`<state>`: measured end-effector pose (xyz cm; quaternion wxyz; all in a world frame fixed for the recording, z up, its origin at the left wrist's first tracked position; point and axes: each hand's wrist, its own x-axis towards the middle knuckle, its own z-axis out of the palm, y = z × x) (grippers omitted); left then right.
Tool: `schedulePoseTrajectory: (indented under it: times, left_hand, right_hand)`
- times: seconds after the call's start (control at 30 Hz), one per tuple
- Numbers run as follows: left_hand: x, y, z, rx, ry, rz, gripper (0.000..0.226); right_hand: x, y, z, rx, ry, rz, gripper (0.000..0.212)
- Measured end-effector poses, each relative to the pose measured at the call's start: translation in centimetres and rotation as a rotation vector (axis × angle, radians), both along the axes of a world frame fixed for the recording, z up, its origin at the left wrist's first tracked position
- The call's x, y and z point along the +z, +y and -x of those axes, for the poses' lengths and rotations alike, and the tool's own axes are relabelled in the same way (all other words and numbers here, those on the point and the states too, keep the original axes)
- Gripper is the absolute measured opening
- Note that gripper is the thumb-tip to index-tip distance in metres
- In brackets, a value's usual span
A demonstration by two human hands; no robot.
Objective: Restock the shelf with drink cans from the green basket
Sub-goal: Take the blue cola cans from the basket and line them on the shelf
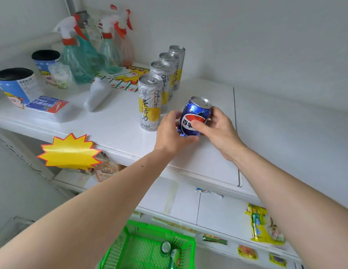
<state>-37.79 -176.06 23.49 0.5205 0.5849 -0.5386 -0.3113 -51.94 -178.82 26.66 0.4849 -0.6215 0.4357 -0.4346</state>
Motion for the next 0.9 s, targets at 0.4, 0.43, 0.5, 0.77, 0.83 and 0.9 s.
schedulePoseTrajectory:
  times: [0.4,0.43,0.5,0.77,0.83,0.9]
  left_hand:
    - [-0.4,-0.6,-0.1,0.04,-0.005,-0.02,0.072]
    - [-0.4,-0.5,-0.1,0.042,-0.013,-0.024,0.072]
    - [-0.2,-0.4,0.0,0.043,-0.03,-0.03,0.072]
    - [-0.1,0.3,0.2,0.045,-0.068,-0.057,0.075]
    - [-0.2,0.6,0.3,0.053,-0.061,-0.059,0.075]
    - [-0.2,0.9,0.5,0.067,-0.062,-0.064,0.074]
  right_hand:
    - [-0.3,-1.2,0.3,0.073,0.127,0.066,0.058]
    - [-0.4,-1.2,0.3,0.076,0.133,0.062,0.06]
    - [-0.5,-1.0,0.4,0.079,0.136,0.056,0.063]
    - [-0.8,-0.6,0.6,0.093,0.115,0.022,0.064]
    - [-1.2,-0.4,0.7,0.08,0.111,0.006,0.071]
    - [-1.7,0.1,0.8,0.048,0.135,-0.001,0.085]
